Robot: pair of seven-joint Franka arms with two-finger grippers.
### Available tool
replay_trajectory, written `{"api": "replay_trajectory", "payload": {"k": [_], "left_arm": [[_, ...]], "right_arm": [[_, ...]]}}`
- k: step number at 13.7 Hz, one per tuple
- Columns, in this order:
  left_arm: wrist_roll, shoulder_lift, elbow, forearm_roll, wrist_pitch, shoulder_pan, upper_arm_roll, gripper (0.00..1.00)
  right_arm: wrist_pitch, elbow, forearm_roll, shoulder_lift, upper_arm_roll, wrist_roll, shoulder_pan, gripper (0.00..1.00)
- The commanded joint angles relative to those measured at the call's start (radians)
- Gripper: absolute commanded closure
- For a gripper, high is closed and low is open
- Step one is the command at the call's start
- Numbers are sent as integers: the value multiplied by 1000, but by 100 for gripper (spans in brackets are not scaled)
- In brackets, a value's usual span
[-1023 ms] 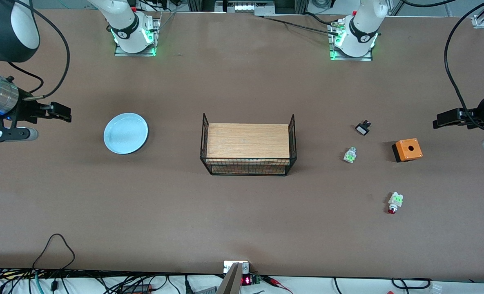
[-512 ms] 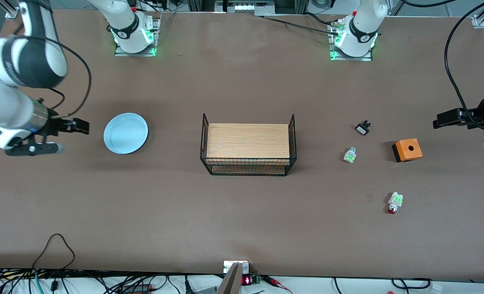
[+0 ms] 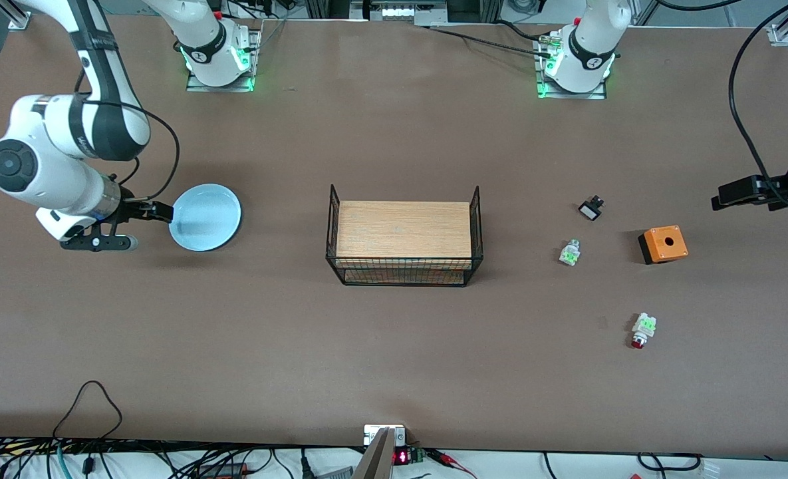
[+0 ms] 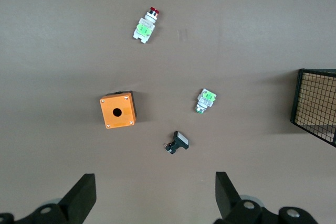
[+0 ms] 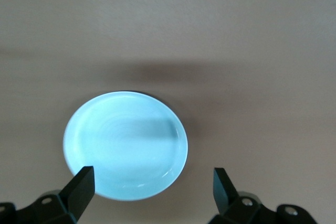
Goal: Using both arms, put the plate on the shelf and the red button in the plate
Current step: 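Move the right gripper down to the light blue plate's rim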
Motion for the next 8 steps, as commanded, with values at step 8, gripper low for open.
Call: {"api": "replay_trajectory", "payload": {"k": [8], "left_arm": [[17, 19, 29, -18, -12, 21, 2, 0]], "right_arm": [[235, -130, 3, 128, 11, -42, -46, 0]]}}
